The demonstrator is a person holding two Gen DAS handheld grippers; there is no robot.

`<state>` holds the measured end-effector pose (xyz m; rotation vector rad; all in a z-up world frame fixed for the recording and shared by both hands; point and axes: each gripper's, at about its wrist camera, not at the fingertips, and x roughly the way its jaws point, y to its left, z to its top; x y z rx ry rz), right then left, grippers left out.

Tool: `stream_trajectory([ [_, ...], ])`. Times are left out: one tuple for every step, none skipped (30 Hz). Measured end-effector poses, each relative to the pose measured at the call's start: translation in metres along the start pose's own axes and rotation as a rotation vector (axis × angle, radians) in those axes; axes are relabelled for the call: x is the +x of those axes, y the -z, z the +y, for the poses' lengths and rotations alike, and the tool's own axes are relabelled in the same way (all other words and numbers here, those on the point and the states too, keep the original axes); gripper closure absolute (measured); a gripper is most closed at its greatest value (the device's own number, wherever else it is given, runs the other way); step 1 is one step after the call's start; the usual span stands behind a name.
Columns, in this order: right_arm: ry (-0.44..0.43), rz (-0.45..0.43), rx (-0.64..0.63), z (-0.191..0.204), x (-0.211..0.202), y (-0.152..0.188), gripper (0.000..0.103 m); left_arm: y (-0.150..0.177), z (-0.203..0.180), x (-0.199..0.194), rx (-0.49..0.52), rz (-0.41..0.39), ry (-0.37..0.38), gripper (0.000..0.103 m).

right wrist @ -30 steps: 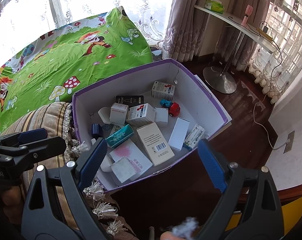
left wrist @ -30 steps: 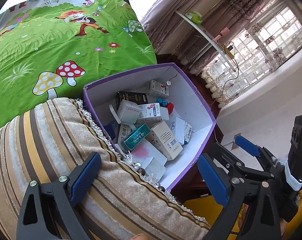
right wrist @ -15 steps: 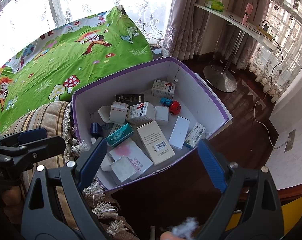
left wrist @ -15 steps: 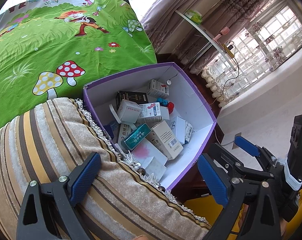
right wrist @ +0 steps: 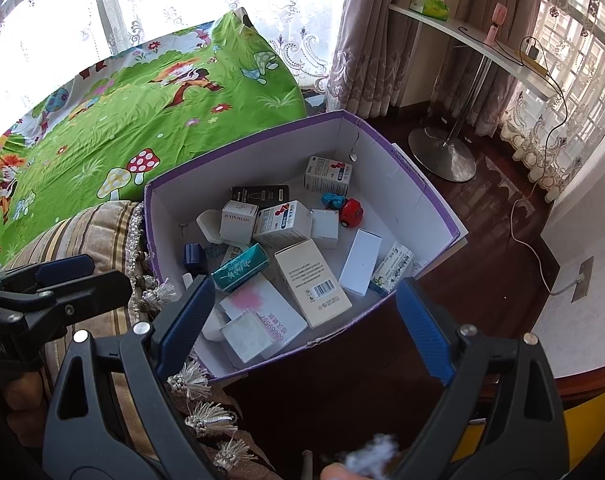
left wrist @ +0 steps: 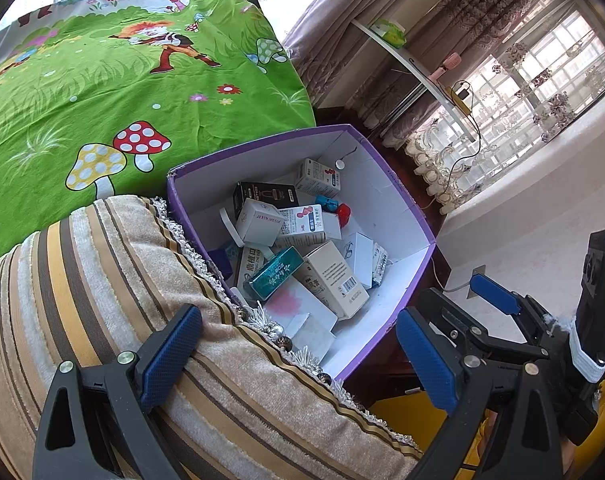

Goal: Organize rigid objects

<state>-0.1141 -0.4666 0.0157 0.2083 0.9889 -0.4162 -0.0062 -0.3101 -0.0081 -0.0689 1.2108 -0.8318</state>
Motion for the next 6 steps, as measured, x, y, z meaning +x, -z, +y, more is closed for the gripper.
stream_trajectory([
  [-0.001, 0.001, 0.0, 0.0001, 0.0, 0.0005, 0.01, 0.0003, -0.0004, 0.0012, 0.006, 0.001, -0.006, 0.004],
  [-0.003, 0.001, 0.0, 0.0002, 0.0, 0.0012, 0.01, 0.0005, -0.0009, 0.0021, 0.012, 0.003, -0.011, 0.004],
  [-0.004, 0.001, 0.001, 0.0002, 0.0001, 0.0017, 0.01, 0.0006, -0.0013, 0.003, 0.018, 0.005, -0.013, 0.003],
  [-0.006, 0.001, 0.004, 0.0, -0.0003, 0.0019, 0.01, 0.0004, -0.0017, 0.0032, 0.023, 0.007, -0.012, 0.002],
  [-0.007, 0.002, 0.006, -0.0003, 0.0, 0.0017, 0.01, 0.0002, -0.0016, 0.003, 0.028, 0.008, -0.002, 0.001],
  [-0.008, 0.002, 0.007, -0.0002, -0.0002, 0.0016, 0.01, -0.0002, -0.0016, 0.0024, 0.027, 0.009, 0.009, 0.0],
])
